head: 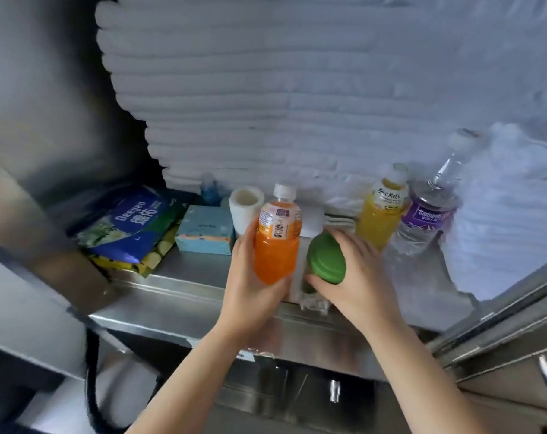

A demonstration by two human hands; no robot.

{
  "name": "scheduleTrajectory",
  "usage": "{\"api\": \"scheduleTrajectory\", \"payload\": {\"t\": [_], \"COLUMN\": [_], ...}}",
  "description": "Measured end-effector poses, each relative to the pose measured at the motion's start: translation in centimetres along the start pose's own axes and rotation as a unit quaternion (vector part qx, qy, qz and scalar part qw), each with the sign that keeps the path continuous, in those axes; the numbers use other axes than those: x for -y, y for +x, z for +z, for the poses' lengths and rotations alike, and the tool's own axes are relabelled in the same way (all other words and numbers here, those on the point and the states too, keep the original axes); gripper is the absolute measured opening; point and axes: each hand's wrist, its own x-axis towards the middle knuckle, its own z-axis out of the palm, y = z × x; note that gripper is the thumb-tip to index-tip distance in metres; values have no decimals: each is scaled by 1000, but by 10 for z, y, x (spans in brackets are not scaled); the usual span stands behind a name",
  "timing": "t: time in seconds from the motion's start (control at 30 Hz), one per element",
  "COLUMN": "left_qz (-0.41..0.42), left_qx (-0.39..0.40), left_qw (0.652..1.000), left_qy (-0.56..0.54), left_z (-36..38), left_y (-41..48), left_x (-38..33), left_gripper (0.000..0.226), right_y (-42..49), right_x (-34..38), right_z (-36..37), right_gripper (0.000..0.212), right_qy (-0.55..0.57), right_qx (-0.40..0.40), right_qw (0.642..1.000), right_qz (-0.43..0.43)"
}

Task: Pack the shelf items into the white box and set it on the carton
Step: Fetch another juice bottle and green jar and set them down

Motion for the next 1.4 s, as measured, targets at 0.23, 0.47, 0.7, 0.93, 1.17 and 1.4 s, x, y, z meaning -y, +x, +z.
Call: {"api": "scheduleTrajectory", "payload": {"t": [0.23, 0.47, 0.7, 0.93, 1.17, 1.4], "left_qz": [18, 26, 8, 36, 104, 53], "left_qx": [56, 78, 155, 154, 49, 129], "left_qw": [998, 997, 988, 987, 989, 990], "left_qy": [9, 5, -12, 24, 95, 10], "left_z": [-2, -5, -22, -22, -10, -21], "left_y": [20, 19, 21, 20, 12, 16], "left_x": [11, 18, 25, 33, 35, 36], "left_gripper": [94, 96, 76, 84, 85, 81], "right_y": [1, 5, 15, 3, -9, 2], "right_x": [-5, 13, 54, 67, 72, 58], "right_z": [-7, -9, 7, 15, 11, 0], "right_gripper": [87, 70, 60, 59, 56, 60], "right_qy": [25, -1, 190, 307, 262, 249], "right_qx": [36, -11, 21, 20, -32, 20], "right_qw": [999, 1000, 982, 951, 964, 968], "right_qz": [3, -5, -5, 28, 33, -7]}}
